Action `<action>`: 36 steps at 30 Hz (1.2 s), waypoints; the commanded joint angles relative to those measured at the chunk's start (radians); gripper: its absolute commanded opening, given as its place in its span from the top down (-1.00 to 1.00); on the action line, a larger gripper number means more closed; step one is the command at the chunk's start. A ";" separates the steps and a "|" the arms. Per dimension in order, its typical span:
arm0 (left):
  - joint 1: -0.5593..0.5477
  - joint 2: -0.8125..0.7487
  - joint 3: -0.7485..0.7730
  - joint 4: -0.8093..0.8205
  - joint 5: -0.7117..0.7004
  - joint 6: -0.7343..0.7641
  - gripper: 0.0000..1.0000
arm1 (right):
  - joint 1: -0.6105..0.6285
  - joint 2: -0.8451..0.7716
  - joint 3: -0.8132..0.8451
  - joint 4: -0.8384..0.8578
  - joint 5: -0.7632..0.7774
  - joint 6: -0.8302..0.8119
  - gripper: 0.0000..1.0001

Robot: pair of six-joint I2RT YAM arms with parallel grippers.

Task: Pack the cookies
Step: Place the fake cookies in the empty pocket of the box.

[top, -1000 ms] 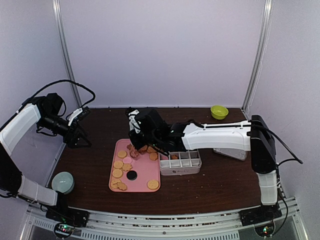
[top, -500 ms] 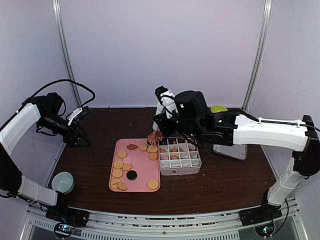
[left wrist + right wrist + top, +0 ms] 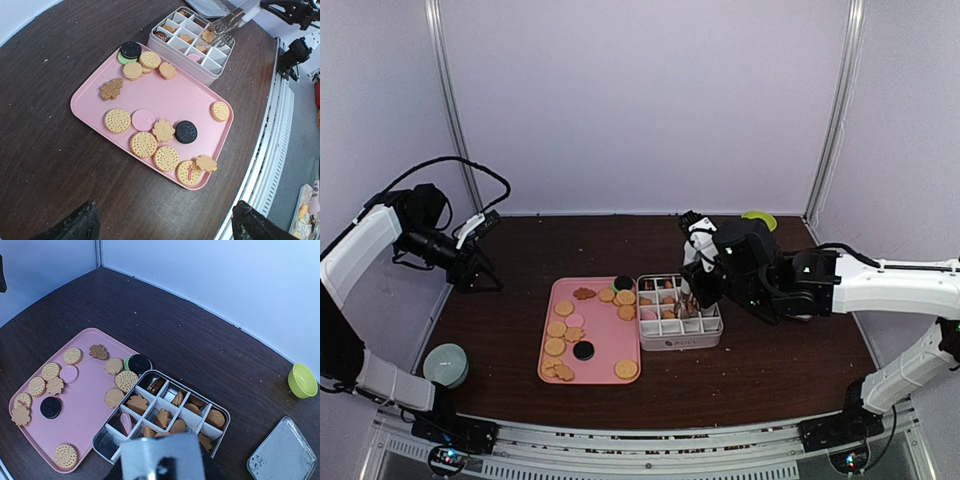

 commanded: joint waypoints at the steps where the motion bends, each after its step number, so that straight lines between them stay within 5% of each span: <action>1: 0.009 -0.003 0.023 -0.001 0.022 0.010 -0.89 | 0.000 -0.040 -0.009 0.009 0.040 0.020 0.58; 12: 0.010 -0.004 0.016 -0.002 0.025 0.013 -0.89 | -0.006 -0.029 0.003 0.018 0.070 0.006 0.51; 24: 0.008 -0.010 0.010 -0.008 0.028 0.027 -0.90 | -0.006 -0.021 0.008 0.012 0.049 0.010 0.21; 36: 0.010 -0.012 0.015 -0.012 0.030 0.025 -0.90 | -0.007 -0.028 0.057 0.019 0.050 -0.018 0.24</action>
